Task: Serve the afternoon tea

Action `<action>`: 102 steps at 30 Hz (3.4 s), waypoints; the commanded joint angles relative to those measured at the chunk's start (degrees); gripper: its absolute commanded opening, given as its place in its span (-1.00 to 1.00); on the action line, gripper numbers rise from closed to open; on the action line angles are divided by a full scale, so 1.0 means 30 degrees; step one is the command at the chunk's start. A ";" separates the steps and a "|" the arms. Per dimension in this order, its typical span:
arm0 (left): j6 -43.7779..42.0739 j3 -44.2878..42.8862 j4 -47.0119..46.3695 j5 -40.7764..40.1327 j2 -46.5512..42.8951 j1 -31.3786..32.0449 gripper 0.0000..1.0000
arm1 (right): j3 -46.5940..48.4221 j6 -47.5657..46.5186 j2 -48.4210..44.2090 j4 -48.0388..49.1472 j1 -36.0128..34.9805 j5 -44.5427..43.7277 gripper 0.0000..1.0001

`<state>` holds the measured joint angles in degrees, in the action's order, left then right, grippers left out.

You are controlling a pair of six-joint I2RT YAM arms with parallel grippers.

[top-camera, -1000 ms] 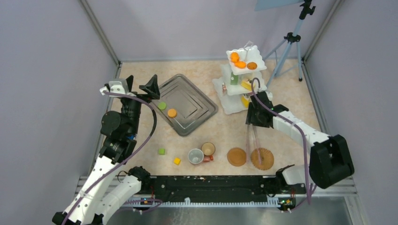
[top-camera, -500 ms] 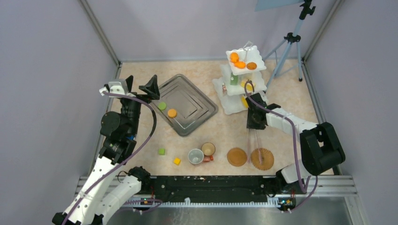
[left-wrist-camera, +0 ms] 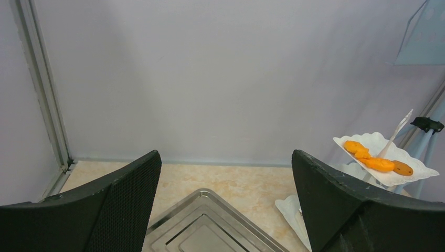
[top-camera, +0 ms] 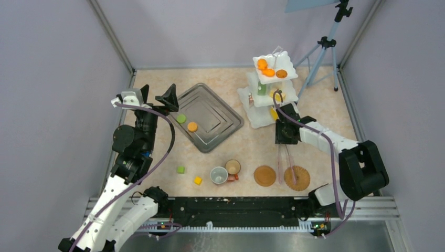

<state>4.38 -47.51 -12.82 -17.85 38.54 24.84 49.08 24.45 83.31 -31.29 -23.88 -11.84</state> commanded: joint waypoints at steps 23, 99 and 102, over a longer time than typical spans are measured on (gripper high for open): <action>-0.0017 -0.0475 -0.0418 -0.0041 0.0135 -0.0062 0.97 | 0.1253 0.0402 0.1758 -0.0045 0.1064 -0.0388 -1.00; -0.0933 -0.0419 -0.0714 -0.1267 -0.0149 0.1795 0.97 | -0.1112 -2.1710 -0.0889 0.4869 0.3870 1.5913 0.75; -0.0855 -0.0458 -0.0666 -0.1103 -0.0130 0.1804 0.97 | -0.0996 -2.2085 -0.0223 0.5135 0.3690 1.5539 0.73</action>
<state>2.52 -47.51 -12.47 -20.71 38.76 29.93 42.94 -38.02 80.82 -16.40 -12.86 31.51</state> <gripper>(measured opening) 0.987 0.869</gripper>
